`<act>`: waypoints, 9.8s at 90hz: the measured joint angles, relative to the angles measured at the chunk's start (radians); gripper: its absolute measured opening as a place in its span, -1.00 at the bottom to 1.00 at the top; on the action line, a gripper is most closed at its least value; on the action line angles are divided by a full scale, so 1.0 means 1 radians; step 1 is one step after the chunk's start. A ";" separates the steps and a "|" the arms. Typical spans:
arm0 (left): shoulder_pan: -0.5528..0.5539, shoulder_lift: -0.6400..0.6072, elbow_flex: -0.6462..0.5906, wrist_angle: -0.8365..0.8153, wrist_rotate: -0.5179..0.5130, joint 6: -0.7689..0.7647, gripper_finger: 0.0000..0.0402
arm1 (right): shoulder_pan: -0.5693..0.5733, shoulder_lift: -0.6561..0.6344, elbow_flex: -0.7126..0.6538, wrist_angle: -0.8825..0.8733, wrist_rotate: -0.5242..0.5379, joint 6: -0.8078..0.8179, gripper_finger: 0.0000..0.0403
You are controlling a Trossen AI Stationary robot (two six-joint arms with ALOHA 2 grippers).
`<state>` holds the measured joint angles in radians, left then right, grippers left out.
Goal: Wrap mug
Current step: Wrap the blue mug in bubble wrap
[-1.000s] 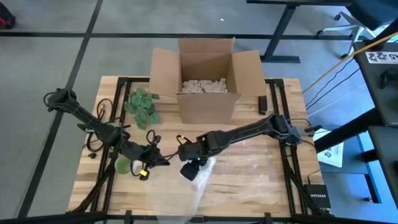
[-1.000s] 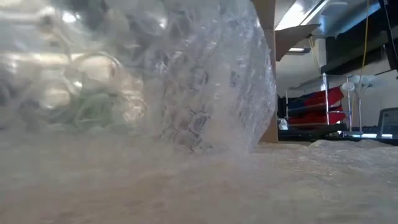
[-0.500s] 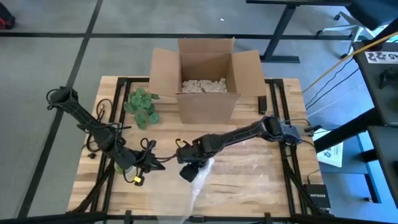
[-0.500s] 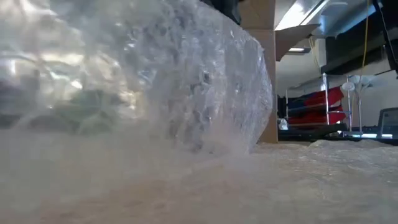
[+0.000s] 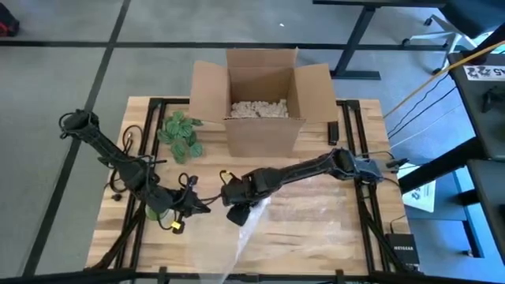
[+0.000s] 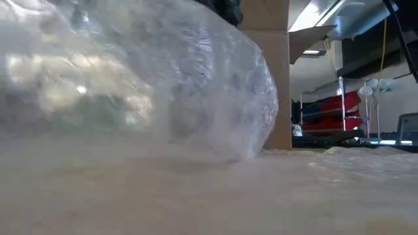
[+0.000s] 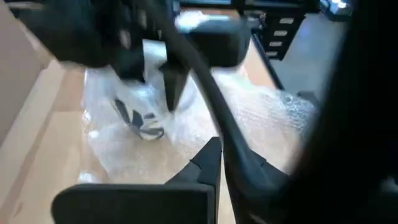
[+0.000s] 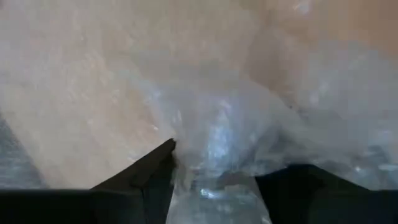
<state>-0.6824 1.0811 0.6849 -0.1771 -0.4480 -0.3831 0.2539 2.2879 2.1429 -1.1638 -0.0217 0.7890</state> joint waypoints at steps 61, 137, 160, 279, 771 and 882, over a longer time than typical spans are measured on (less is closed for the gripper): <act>-0.088 0.187 0.001 -0.201 0.070 -0.401 -1.00 | 0.001 -0.004 0.007 -0.014 0.056 -0.034 -0.07; -0.339 0.636 0.150 0.315 0.001 -0.634 -1.00 | -0.005 -0.008 -0.015 0.017 0.109 0.016 -0.07; -0.352 0.706 0.188 0.343 0.063 -0.638 -0.88 | -0.006 -0.008 -0.016 0.039 0.108 0.016 -0.07; -0.220 0.724 0.196 0.184 0.101 -0.452 -0.99 | -0.005 -0.007 -0.016 0.040 0.126 -0.010 -0.07; 0.345 0.420 0.040 0.364 0.113 0.338 -1.00 | 0.016 -0.029 0.198 -0.130 0.257 -0.066 0.39; 0.342 0.420 0.039 0.323 0.112 0.363 -1.00 | 0.302 0.114 0.198 0.185 0.163 -0.080 0.39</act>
<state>-0.3405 1.5011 0.7238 0.1457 -0.3356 -0.0198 0.5557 2.4016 2.3413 -0.9786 0.1414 0.7086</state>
